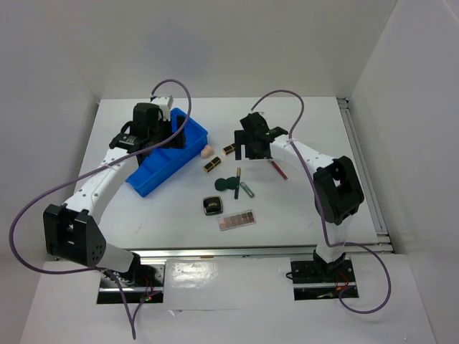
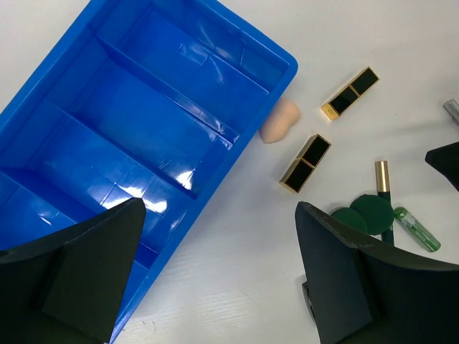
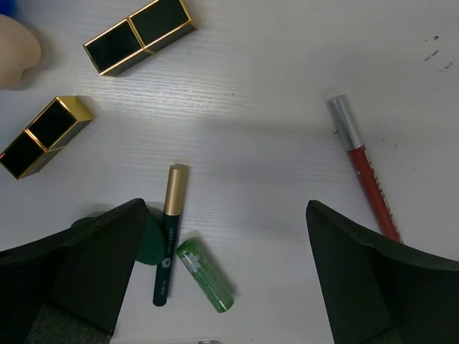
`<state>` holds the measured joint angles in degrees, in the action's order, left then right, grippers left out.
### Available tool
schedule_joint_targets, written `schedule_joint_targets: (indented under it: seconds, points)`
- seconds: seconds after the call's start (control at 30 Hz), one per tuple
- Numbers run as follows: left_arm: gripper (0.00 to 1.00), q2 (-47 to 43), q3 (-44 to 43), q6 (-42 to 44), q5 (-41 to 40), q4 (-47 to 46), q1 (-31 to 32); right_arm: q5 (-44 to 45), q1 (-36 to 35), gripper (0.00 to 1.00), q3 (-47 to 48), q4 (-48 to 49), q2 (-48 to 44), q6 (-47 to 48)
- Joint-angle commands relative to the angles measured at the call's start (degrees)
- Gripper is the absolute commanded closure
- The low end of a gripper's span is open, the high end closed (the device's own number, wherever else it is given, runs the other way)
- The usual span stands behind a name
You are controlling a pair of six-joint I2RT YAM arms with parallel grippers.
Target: Organize the makeup
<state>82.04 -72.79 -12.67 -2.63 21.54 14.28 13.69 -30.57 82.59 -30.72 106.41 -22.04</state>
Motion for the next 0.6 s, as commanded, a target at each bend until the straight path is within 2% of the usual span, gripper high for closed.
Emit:
schedule_joint_targets:
  seconds: [0.0, 0.13, 0.2, 0.37, 0.4, 0.57]
  points:
    - [0.00, -0.2, -2.4, -1.4, -0.4, -0.6, 1.2, 2.7, -1.0, 0.00, 0.5, 1.9, -3.8, -0.5]
    - [0.00, 1.3, -5.0, -1.4, 2.1, -0.6, 2.9, 3.2, -1.0, 0.00, 1.0, -0.7, -4.5, -1.7]
    - [0.00, 4.9, -9.5, -2.1, 4.6, 3.7, 4.6, 3.7, -1.0, 0.00, 1.0, -2.7, -5.1, -1.7]
    - [0.00, 17.2, -23.2, -1.0, 0.4, 12.5, 12.3, 2.3, 0.2, 0.00, -2.2, -5.0, -9.4, -3.2]
    - [0.00, 19.1, -26.9, 0.2, 1.0, 13.2, 13.5, 1.3, 0.9, 0.00, -4.4, -5.0, -10.5, -3.9]
    - [0.04, 30.9, -34.7, 0.2, 3.1, 12.6, 17.6, -3.9, 4.4, 0.00, -10.6, -2.8, -18.4, -4.4]
